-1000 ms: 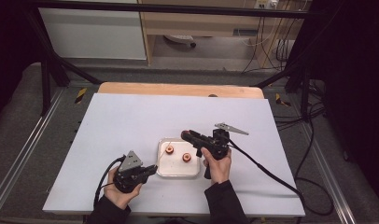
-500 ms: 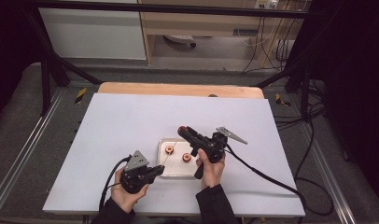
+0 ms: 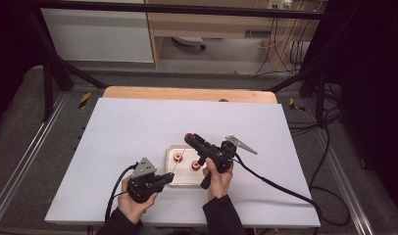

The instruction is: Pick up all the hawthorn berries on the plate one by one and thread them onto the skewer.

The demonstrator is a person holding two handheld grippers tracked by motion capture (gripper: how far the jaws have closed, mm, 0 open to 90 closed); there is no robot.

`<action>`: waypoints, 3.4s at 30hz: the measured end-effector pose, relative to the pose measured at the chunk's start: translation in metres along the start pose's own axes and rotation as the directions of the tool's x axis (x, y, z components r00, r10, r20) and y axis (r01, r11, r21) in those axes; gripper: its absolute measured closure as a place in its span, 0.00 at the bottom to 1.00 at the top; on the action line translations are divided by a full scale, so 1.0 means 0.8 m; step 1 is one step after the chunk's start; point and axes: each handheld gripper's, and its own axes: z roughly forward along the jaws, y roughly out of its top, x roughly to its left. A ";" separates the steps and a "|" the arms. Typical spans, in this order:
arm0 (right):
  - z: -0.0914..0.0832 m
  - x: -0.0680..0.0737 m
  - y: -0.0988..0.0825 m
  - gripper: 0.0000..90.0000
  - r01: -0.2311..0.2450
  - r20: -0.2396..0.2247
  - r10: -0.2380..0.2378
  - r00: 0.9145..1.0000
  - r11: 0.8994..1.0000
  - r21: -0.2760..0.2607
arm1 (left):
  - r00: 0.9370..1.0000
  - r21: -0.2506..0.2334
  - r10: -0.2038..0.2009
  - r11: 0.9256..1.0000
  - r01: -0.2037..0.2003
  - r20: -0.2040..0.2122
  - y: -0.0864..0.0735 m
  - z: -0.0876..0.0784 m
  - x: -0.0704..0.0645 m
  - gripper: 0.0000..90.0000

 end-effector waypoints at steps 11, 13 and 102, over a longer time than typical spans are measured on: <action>0.001 -0.001 -0.004 0.67 -0.011 -0.005 0.011 1.000 1.000 0.005 | 1.000 -0.008 -0.012 1.000 0.012 -0.002 -0.001 0.001 0.001 0.98; 0.002 -0.002 -0.005 0.67 -0.012 -0.005 0.012 1.000 1.000 0.008 | 1.000 -0.007 -0.019 1.000 0.019 0.002 -0.001 0.002 0.000 0.98; -0.014 -0.014 -0.007 0.69 -0.072 0.012 0.072 0.997 0.996 0.051 | 0.999 -0.024 -0.037 0.999 0.036 -0.024 -0.001 0.021 -0.016 0.99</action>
